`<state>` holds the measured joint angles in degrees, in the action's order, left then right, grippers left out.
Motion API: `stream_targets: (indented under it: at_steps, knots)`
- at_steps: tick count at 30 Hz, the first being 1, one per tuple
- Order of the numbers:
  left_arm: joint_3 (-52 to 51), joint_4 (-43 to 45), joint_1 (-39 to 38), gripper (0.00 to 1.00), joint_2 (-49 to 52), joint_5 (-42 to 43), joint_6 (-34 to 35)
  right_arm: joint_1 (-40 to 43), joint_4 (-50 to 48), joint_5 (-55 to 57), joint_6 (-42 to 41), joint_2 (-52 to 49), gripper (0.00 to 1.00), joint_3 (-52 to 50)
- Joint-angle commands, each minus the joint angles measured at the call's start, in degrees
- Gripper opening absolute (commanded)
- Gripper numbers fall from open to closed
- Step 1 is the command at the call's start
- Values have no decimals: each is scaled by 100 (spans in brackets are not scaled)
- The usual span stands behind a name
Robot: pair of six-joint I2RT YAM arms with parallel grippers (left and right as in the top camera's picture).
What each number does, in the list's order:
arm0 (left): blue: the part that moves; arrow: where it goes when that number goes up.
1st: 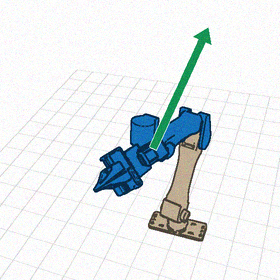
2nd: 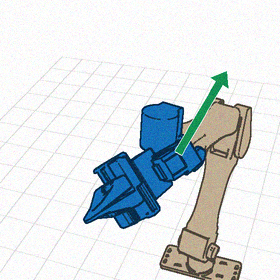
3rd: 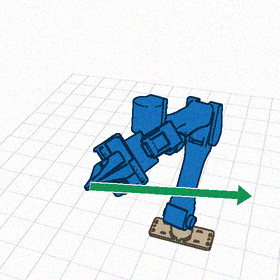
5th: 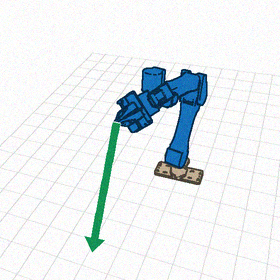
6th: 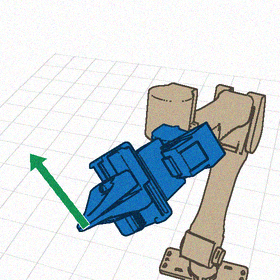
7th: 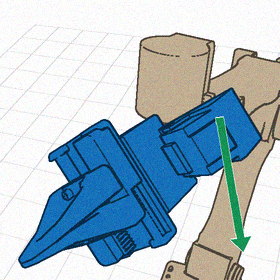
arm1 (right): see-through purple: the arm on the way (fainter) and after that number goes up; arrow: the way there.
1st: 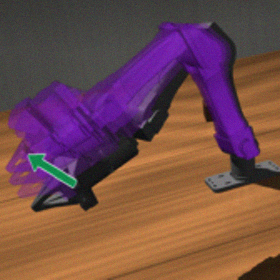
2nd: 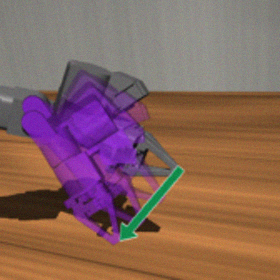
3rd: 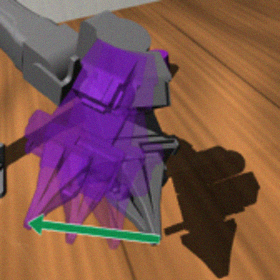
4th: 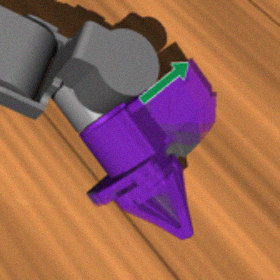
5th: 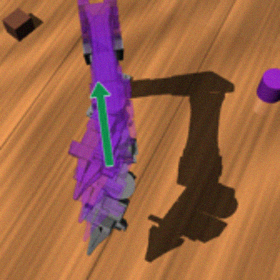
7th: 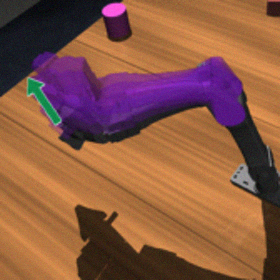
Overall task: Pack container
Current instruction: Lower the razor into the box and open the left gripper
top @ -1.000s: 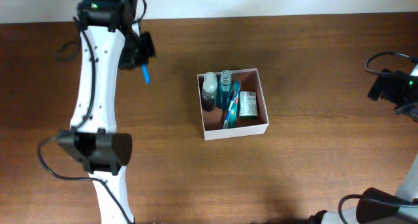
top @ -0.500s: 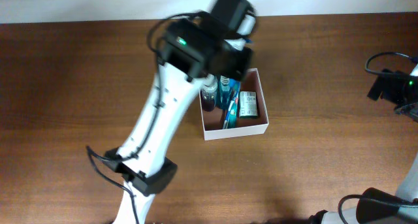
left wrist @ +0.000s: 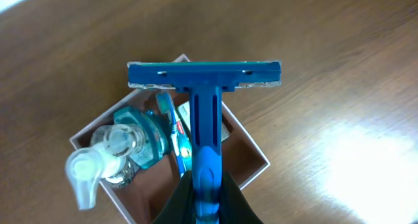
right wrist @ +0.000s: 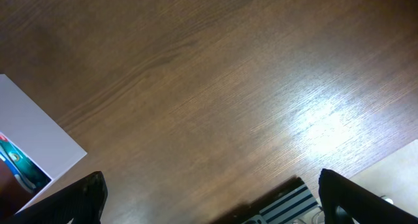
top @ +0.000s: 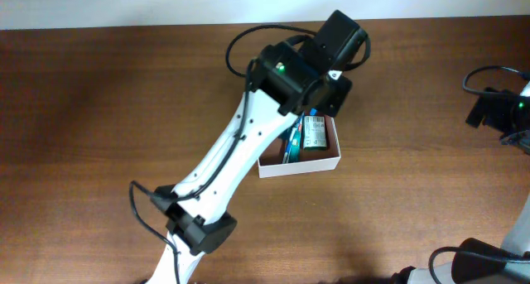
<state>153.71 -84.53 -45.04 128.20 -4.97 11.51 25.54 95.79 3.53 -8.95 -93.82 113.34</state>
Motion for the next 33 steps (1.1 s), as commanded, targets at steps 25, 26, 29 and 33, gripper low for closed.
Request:
stream_targets:
  at_steps: [25,26,29,33]
  knots:
    - [-118,33,197,6,1493,-87,-90,35,-17,-26,11,59,98,9]
    - [-118,-17,225,6,1493,-87,-85,35,-17,-26,11,59,98,9]
    - [-118,-146,297,6,1493,-85,-46,35,-17,-26,11,59,99,9]
    - [-118,-195,319,10,1493,-48,-48,35,-17,-26,11,59,99,9]
